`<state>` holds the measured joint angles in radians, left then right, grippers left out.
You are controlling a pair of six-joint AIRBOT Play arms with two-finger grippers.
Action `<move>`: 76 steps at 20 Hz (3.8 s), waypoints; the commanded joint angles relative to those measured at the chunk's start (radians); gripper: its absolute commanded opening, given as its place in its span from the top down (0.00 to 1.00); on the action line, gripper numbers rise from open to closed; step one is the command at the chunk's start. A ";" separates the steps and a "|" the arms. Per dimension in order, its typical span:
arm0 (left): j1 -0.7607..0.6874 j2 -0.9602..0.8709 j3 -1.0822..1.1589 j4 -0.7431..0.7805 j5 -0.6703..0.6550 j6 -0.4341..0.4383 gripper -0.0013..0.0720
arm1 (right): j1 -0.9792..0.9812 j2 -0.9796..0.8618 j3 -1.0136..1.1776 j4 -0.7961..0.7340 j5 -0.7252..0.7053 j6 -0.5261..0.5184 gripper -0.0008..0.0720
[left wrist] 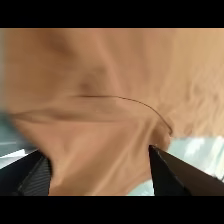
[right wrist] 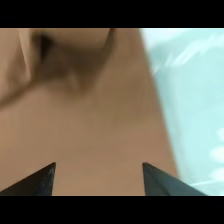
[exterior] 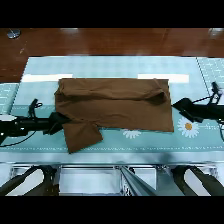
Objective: Fold the shirts.
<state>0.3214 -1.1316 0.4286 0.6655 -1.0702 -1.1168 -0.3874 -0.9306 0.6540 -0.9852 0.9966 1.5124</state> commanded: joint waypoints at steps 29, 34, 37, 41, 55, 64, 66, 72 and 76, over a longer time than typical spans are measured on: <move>-0.068 -0.011 0.182 -0.023 -0.052 -0.017 0.95 | 0.143 -0.285 -0.018 0.045 0.074 -0.053 0.96; 0.072 0.004 0.325 -0.023 -0.229 -0.058 0.95 | 0.116 -0.151 0.084 0.043 0.110 -0.054 0.96; 0.055 -0.016 0.417 -0.023 -0.124 -0.102 0.95 | 0.118 -0.185 0.193 0.057 0.064 -0.054 0.96; -0.060 -0.204 0.632 -0.022 -0.031 -0.105 0.95 | 0.153 -0.373 0.391 0.102 0.016 -0.074 0.96; -0.148 -0.721 1.197 0.048 -0.103 -0.264 0.02 | 0.166 -0.789 0.795 0.096 0.094 -0.050 0.13; -0.025 -0.644 1.269 0.255 -0.209 -0.386 0.03 | 0.045 -0.827 0.721 -0.035 0.231 0.011 0.13; -0.044 -0.645 1.269 0.255 -0.205 -0.386 0.03 | 0.068 -0.859 0.721 0.064 0.212 -0.027 0.13; -0.140 -0.647 1.269 0.248 -0.122 -0.388 0.03 | 0.146 -0.910 0.723 0.214 0.200 -0.063 0.15; -0.196 -0.647 1.269 0.247 -0.117 -0.388 0.03 | 0.158 -0.889 0.731 0.226 0.240 -0.072 0.96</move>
<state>0.1619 -1.7790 1.6966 0.9127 -1.2037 -1.5047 -0.2424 -1.8290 1.3823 -0.7929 1.2076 1.4509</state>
